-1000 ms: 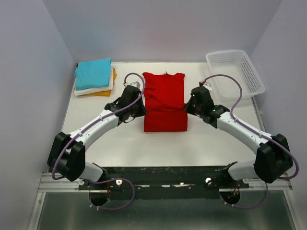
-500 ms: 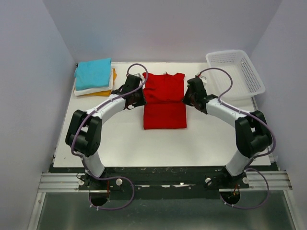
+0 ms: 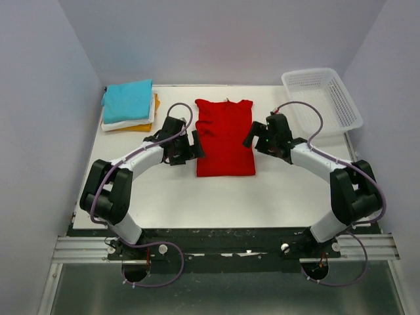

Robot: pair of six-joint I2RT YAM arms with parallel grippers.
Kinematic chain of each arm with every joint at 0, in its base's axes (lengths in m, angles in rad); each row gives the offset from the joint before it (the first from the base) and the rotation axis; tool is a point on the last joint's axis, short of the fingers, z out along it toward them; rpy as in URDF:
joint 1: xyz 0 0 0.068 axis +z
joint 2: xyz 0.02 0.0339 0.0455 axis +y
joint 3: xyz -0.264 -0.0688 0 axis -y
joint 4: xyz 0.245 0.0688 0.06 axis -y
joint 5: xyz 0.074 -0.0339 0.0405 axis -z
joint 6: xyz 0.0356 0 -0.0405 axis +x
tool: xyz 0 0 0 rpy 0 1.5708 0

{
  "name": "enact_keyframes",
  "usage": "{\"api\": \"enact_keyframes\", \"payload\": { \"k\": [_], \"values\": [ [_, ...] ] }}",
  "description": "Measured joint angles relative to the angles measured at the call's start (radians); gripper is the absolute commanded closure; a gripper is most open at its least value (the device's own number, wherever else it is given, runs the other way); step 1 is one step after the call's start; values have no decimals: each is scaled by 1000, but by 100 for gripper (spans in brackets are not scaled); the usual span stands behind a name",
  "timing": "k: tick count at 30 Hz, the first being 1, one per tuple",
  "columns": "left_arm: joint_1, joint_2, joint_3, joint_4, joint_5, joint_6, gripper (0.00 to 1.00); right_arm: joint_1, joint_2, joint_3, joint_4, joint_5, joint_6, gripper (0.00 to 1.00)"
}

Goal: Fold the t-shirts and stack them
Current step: Fold the folded rectangular tshirt in 1/3 of the way, then grab one side of the 2/3 rectangular tshirt with both arms

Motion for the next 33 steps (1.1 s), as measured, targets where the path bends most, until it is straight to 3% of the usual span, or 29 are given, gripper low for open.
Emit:
{"api": "enact_keyframes", "payload": {
  "k": [2,6,12,16,18,19,21,24,25,33],
  "values": [
    [-2,-17,-53,3,23,-18,2,0,-55,-91,16,-54,14,0],
    [-3,-18,-117,13,48,-40,18,0,-79,-209,51,-156,48,7],
    [-3,24,-135,61,103,-79,65,0,-74,-278,97,-219,103,32],
    [-3,53,-135,80,126,-95,77,0,-94,-324,121,-221,133,43],
    [-5,69,-135,89,141,-105,96,0,-103,-338,125,-221,142,49],
    [-6,72,-135,95,145,-105,100,0,-106,-344,126,-221,145,54],
    [-10,77,-136,102,150,-110,100,0,-110,-357,129,-220,152,68],
    [-18,82,-145,120,156,-113,100,0,-110,-372,132,-217,159,96],
    [-18,82,-148,126,159,-113,100,0,-109,-377,130,-213,161,99],
    [-43,-5,-254,158,159,-121,100,0,-201,-471,122,-278,147,99]
  ]
}}
